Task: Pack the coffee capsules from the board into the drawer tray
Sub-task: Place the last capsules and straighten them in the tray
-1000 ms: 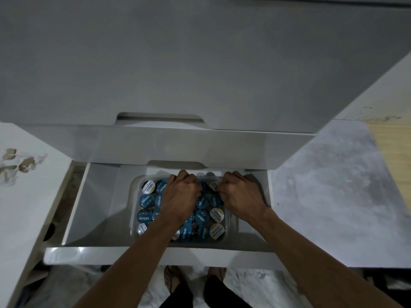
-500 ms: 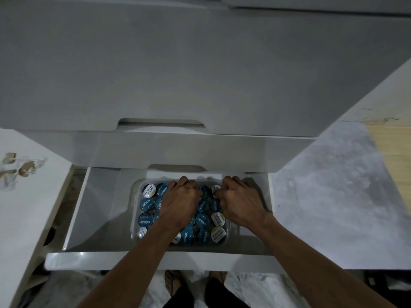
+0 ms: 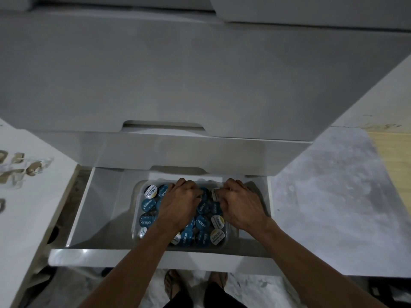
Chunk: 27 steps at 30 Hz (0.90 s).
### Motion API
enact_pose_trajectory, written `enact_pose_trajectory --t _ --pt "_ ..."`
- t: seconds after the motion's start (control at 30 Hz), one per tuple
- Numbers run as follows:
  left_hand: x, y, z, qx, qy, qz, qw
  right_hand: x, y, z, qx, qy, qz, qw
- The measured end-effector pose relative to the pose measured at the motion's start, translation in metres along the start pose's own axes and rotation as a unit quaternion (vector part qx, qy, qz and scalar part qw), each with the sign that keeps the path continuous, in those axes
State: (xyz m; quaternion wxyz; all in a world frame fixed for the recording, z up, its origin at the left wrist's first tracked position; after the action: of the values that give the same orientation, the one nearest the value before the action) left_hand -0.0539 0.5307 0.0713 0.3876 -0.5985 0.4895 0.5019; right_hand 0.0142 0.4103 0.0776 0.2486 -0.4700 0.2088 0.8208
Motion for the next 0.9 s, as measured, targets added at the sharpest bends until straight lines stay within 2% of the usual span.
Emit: enact_pose_trajectory --t 0.63,0.9 --pt "-0.041 0.036 0.013 -0.058 0.121 -0.045 0.99 -0.019 0.024 0.026 0.045 -0.145 -0.076 0.985" --pt "-0.09 0.079 0.014 -0.041 0.133 -0.087 0.986 -0.04 0.058 0.063 0.048 -0.186 -0.163 0.968"
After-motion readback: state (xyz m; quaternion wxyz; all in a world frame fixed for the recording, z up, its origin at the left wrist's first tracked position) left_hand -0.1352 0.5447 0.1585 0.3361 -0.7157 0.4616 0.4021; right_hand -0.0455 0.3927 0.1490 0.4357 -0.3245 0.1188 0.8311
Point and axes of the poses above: each hand's wrist, its own y-axis away from the middle knuckle, its own x-axis out of the palm, z = x × y, the point moved 8 cm from there along -y, towards the middle knuckle, and after that the axes turned 7 degrees about -y, right-handed, at the moved point
